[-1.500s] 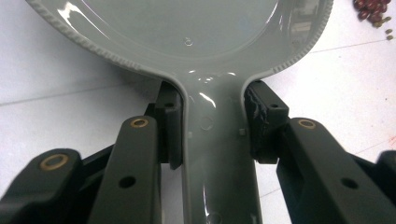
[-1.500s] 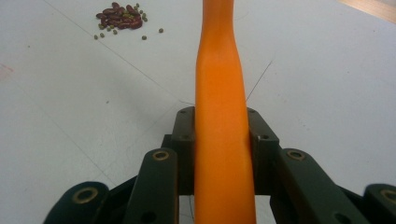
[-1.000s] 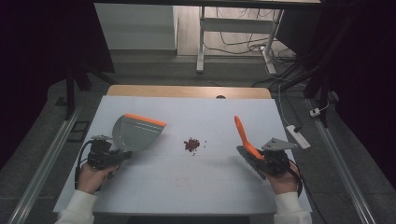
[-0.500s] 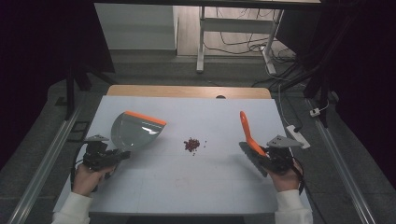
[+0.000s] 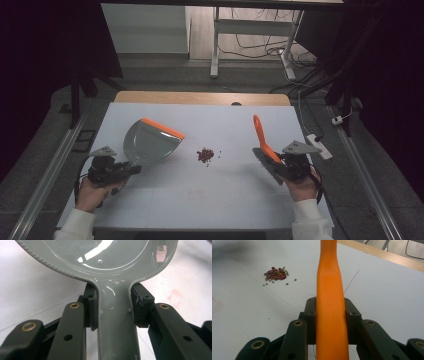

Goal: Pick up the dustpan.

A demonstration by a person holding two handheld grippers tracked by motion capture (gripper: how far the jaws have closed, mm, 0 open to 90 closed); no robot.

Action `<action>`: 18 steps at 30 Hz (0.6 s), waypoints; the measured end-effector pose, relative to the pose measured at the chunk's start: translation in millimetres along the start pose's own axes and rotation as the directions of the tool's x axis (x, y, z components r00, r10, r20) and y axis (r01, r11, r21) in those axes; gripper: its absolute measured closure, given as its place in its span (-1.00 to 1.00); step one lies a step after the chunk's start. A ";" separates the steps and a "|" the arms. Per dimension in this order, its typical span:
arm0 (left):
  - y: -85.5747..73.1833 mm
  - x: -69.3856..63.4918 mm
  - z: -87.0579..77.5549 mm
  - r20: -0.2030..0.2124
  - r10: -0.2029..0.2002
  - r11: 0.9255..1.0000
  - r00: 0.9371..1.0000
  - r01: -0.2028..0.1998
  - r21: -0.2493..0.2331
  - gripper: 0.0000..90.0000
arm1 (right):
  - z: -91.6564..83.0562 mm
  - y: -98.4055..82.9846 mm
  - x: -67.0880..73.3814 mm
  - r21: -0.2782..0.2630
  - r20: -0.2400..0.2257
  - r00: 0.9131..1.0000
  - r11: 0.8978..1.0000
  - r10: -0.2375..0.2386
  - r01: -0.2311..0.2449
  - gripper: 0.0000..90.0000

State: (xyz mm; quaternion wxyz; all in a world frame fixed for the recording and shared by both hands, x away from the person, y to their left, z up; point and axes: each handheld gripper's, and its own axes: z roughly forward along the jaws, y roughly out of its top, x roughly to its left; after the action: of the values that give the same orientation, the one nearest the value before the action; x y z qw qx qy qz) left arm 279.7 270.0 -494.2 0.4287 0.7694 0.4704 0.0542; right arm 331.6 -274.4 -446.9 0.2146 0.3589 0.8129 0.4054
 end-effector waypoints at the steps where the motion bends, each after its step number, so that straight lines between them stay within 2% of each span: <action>1: 0.4 -1.1 1.0 0.003 0.010 1.000 1.000 -0.010 0.001 0.38 | 0.4 0.0 0.5 0.000 -0.001 1.000 1.000 0.000 0.000 0.56; 7: 1.8 -3.3 7.5 0.023 0.063 0.997 0.998 -0.064 0.032 0.38 | 4.5 5.1 2.4 0.003 0.004 1.000 1.000 -0.011 0.011 0.56; 13: 1.9 -4.1 9.5 0.036 0.092 0.994 0.995 -0.093 0.053 0.38 | 12.7 14.5 4.1 -0.003 -0.002 1.000 1.000 -0.027 0.027 0.56; 18: 3.4 -7.4 10.8 0.057 0.128 0.989 0.990 -0.132 0.060 0.38 | 23.3 23.5 7.8 -0.003 -0.013 0.999 0.999 -0.039 0.039 0.56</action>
State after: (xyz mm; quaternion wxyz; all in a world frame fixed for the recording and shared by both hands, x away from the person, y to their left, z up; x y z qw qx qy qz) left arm 283.2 257.1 -496.1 0.4119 0.8128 0.4093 0.0468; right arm 351.0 -247.0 -441.7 0.2175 0.3400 0.8205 0.4049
